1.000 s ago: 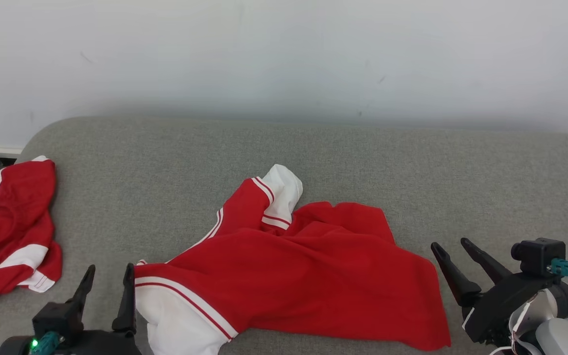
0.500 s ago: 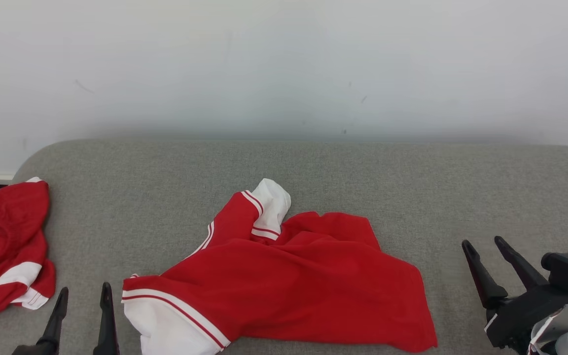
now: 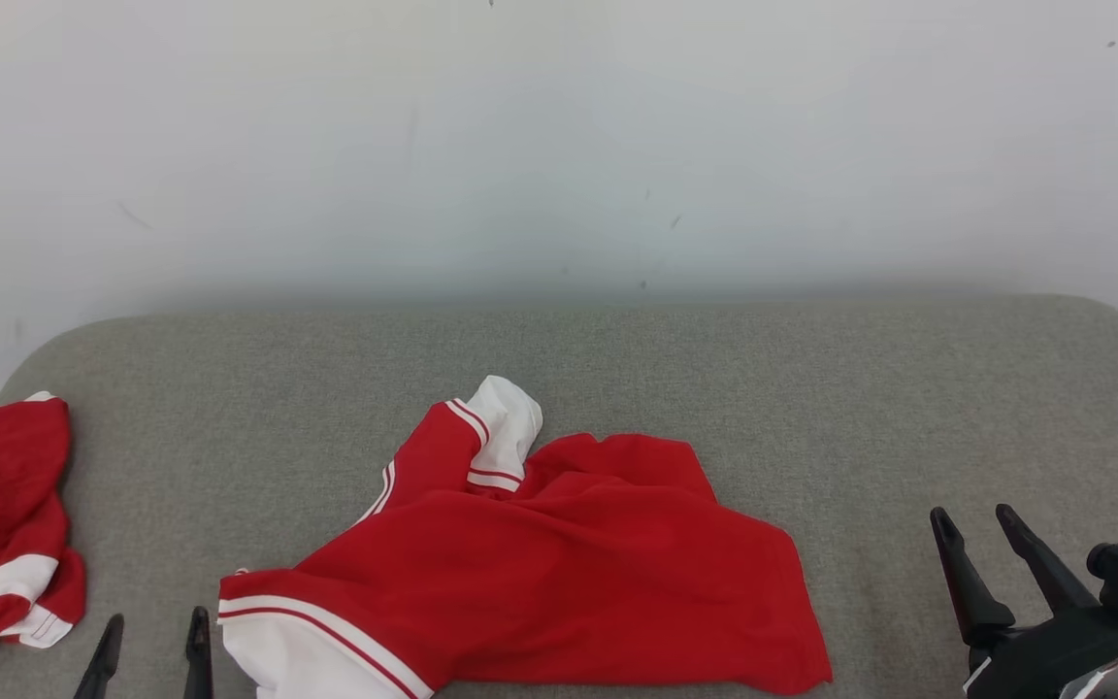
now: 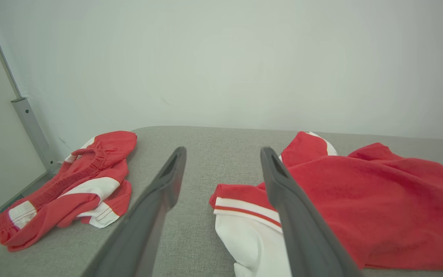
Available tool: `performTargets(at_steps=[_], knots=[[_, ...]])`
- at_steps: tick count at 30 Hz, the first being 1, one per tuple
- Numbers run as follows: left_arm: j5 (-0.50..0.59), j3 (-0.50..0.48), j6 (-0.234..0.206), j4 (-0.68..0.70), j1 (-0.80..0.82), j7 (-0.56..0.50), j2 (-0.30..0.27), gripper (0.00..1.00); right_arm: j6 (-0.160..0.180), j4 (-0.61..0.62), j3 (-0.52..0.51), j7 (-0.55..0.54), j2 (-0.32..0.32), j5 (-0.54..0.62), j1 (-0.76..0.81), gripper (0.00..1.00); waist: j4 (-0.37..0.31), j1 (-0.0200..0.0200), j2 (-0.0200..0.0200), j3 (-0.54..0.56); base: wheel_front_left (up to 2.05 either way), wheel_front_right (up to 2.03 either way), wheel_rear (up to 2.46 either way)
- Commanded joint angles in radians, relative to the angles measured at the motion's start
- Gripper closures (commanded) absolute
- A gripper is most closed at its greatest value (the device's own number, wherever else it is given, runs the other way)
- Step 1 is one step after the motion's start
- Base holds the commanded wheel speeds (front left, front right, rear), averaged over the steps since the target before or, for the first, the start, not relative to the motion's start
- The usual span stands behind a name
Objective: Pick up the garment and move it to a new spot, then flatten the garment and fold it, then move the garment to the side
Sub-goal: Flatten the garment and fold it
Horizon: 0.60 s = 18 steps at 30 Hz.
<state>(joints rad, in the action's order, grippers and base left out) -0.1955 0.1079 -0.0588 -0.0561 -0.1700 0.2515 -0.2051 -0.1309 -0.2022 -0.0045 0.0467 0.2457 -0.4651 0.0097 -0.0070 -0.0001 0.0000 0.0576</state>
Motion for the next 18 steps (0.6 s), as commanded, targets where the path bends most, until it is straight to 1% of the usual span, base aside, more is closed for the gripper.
performTargets(at_steps=[1,7,14,18], knots=[[0.001,-0.010,-0.012,0.010,-0.013,0.003,-0.011,0.00,0.000,0.012,-0.009,-0.008,-0.010,0.007,0.013,0.00,-0.003,0.0001,0.0000,0.003,0.00,0.00,0.00],[0.014,-0.022,-0.044,0.025,-0.010,-0.003,-0.013,0.00,0.000,0.037,-0.035,-0.020,-0.032,0.004,0.034,0.00,-0.004,0.0001,0.0000,0.002,0.00,0.00,0.00],[0.008,-0.027,-0.052,0.037,0.032,-0.022,-0.024,0.00,0.000,0.038,-0.027,-0.016,-0.048,0.010,0.028,0.00,0.000,0.0001,0.0000,-0.005,0.00,0.00,0.00],[0.005,-0.028,-0.055,0.038,0.036,-0.067,-0.038,0.00,0.000,0.038,-0.013,-0.031,-0.044,0.016,0.024,0.00,0.000,0.0001,0.0000,-0.006,0.00,0.00,0.00]])
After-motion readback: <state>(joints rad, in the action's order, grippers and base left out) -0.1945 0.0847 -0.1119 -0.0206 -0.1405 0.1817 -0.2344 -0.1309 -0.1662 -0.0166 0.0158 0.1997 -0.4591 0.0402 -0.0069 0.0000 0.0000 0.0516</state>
